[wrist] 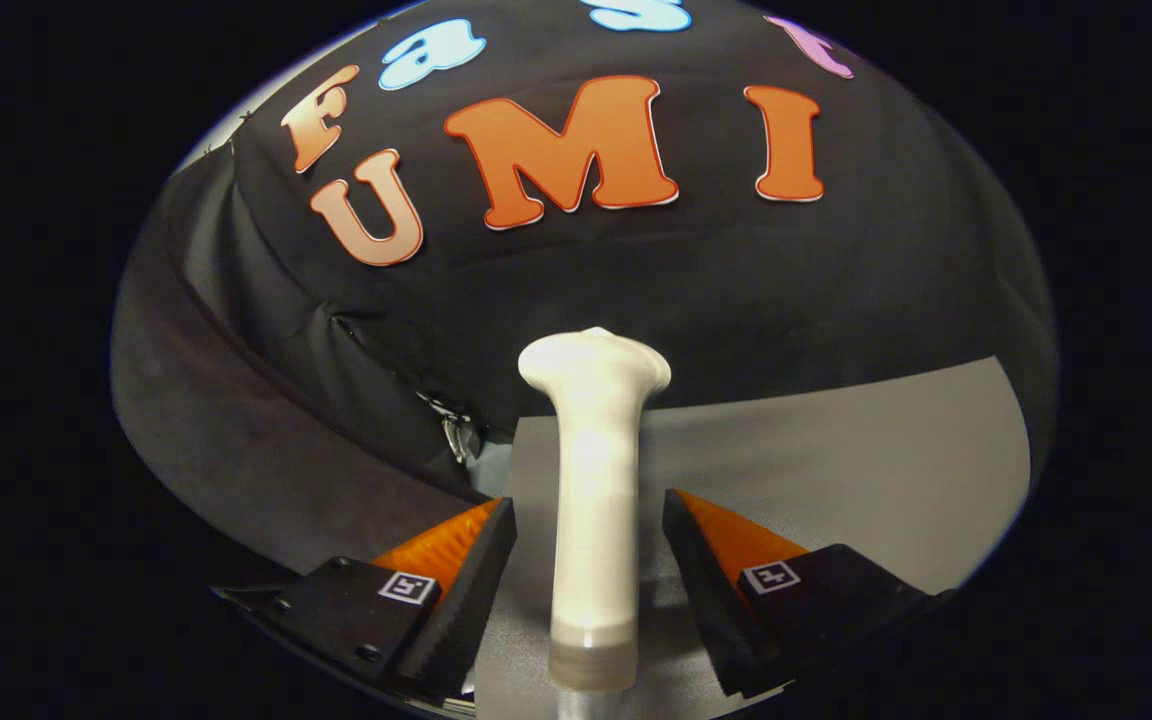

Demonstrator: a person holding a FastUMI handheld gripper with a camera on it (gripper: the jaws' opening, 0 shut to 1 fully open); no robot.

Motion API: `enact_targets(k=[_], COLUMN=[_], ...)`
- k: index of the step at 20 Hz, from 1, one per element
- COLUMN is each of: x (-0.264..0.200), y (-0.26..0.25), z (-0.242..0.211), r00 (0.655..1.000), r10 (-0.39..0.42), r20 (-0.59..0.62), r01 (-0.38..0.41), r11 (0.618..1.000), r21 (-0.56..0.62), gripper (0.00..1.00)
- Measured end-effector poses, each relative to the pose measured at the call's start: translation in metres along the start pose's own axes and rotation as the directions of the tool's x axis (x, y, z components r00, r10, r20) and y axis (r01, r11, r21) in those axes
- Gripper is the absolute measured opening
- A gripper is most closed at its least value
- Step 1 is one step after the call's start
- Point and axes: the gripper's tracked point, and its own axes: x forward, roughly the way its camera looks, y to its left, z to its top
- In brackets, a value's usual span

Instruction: Iron the clothes twice with a garment steamer, once on the left side and once on the right side.

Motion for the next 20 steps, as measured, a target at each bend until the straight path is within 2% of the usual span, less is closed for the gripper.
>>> enact_targets(k=[1,4,6,9,14,17,18,20], x=[0.001,0.003,0.002,-0.002,-0.028,-0.046,-0.056,-0.074], y=[-0.001,-0.007,-0.008,-0.008,-0.014,-0.023,-0.023,-0.027], z=[0.001,-0.009,-0.011,-0.009,0.006,0.015,0.016,0.009], r00=[1.000,0.997,0.998,0.999,0.997,0.985,0.981,0.973], r10=[-0.001,-0.008,-0.006,-0.010,-0.060,-0.106,-0.113,-0.128], r20=[-0.013,-0.075,-0.061,-0.036,0.056,0.133,0.158,0.191], r01=[0.001,0.010,0.008,0.011,0.058,0.100,0.107,0.122], r11=[1.000,1.000,0.999,0.999,0.998,0.994,0.993,0.992], r21=[0.006,0.028,0.040,0.047,0.036,0.049,0.046,0.040], gripper=[0.94,0.66,0.48,0.45,0.45,0.45,0.41,0.41])
